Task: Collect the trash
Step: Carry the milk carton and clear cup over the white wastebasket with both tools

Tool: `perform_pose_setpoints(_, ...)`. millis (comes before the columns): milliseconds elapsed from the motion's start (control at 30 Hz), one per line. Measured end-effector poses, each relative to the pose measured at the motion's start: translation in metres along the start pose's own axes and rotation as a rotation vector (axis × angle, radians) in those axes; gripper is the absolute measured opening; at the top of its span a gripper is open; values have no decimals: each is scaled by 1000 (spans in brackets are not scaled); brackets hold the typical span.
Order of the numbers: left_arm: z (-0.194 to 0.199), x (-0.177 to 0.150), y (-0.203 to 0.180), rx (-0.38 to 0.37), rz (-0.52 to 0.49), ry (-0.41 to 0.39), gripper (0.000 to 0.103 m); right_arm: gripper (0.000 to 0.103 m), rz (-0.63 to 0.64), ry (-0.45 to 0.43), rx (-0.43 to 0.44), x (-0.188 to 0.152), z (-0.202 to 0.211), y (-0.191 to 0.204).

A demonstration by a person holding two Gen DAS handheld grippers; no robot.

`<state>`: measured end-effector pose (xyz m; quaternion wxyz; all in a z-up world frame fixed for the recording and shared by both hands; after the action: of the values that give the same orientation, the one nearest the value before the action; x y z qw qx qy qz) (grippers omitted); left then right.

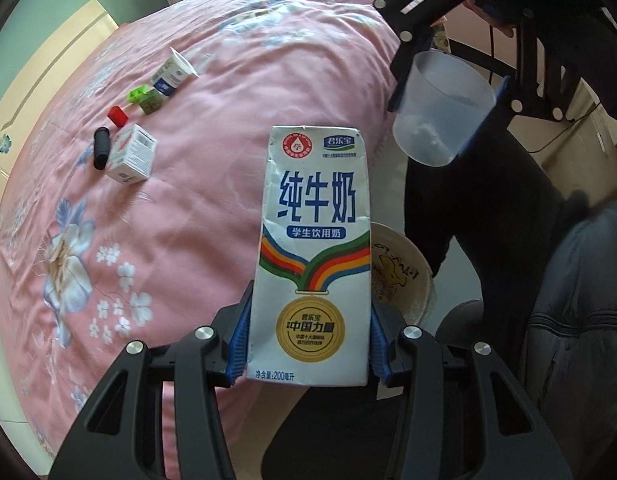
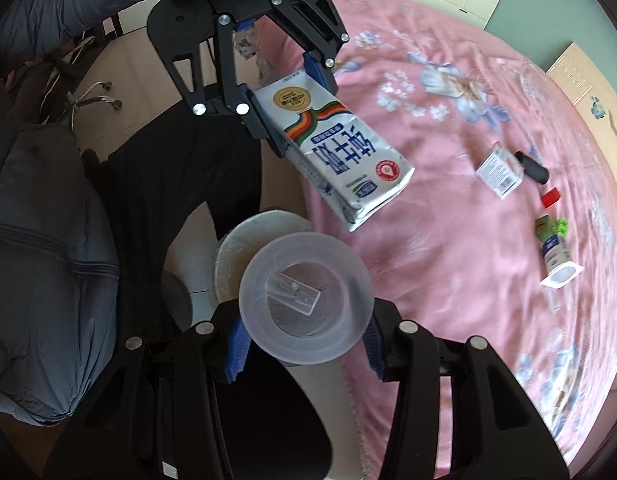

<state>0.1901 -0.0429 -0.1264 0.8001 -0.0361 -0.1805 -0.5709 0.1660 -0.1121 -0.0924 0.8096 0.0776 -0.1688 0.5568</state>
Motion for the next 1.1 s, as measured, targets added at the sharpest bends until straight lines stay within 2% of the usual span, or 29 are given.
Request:
perform_pose_setpoints(500,-77,-38,-50,-127,45,84,51,48,-28,42,112,-20,-65,35)
perform_pose_setpoints(800,-115,-49,-55,-178,72,128,51,48,-33,81,173,-21,-109,43)
perform_pose_setpoints(1100,-148,-52,-44,-208,121,154,51,48,-45,117,222,-20,-146,44)
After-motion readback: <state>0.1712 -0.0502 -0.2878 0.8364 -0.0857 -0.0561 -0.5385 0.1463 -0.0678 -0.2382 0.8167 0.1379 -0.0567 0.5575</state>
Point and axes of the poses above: each gripper's, at about its wrist camera, not at the fingertips, and z roughly against the way its jaws point, y to its left, x to its top, the point moved 7 cm from there along -z, roughly the way its jaws point, and after that the axes turned 3 degrees about -z, right-handed, at the moved point
